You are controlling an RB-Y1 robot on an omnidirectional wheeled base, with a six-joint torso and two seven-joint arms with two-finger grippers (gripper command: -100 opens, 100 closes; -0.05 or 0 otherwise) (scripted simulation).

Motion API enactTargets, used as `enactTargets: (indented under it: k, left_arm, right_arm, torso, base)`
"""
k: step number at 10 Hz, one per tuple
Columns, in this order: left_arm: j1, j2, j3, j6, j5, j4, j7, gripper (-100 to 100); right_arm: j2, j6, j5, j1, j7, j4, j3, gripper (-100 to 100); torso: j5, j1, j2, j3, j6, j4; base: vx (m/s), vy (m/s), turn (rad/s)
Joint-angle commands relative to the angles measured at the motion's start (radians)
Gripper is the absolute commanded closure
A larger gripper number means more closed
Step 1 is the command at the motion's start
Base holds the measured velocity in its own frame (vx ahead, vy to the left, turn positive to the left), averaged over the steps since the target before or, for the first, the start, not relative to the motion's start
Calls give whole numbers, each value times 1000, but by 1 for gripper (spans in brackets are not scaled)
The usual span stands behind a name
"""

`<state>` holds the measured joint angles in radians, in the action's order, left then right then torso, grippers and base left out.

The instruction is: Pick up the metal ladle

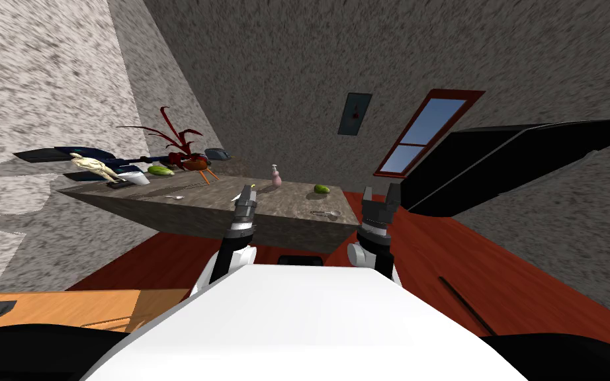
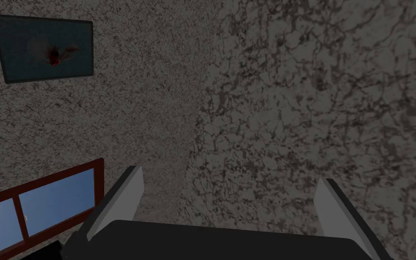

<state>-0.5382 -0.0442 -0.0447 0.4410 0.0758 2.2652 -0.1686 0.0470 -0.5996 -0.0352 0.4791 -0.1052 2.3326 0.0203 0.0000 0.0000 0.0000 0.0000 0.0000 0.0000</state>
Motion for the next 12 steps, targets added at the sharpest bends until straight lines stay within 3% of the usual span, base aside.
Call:
enactTargets:
  k: [1, 4, 5, 11, 12]
  left_arm:
    - [0, 0, 0, 0, 0, 0, 0, 0]
    - [0, 0, 0, 0, 0, 0, 0, 0]
    - [0, 0, 0, 0, 0, 0, 0, 0]
    - [0, 0, 0, 0, 0, 0, 0, 0]
    - [0, 0, 0, 0, 0, 0, 0, 0]
  right_arm:
    - [-47, -3, -11, 6, 5, 0, 12, -100]
    - [-137, -14, -52, 31, 22, 4, 59, -100]
    - [-146, -14, -52, 31, 22, 4, 59, -100]
    - [-311, -49, -184, 90, 70, -22, 202, -100]
    - [-318, -49, -184, 90, 70, -22, 202, -100]
  torso:
    - [0, 0, 0, 0, 0, 0]
    - [0, 0, 8, 4, 0, 2]
    - [0, 1, 11, 6, 0, 2]
    - [1, 3, 15, 8, 0, 3]
    - [1, 5, 14, 8, 0, 3]
  base:
    - [-41, 5, 33]
    - [-128, 11, 50]
    - [-118, 20, 21]
    - [-175, 40, 114]
    - [-129, 58, 40]
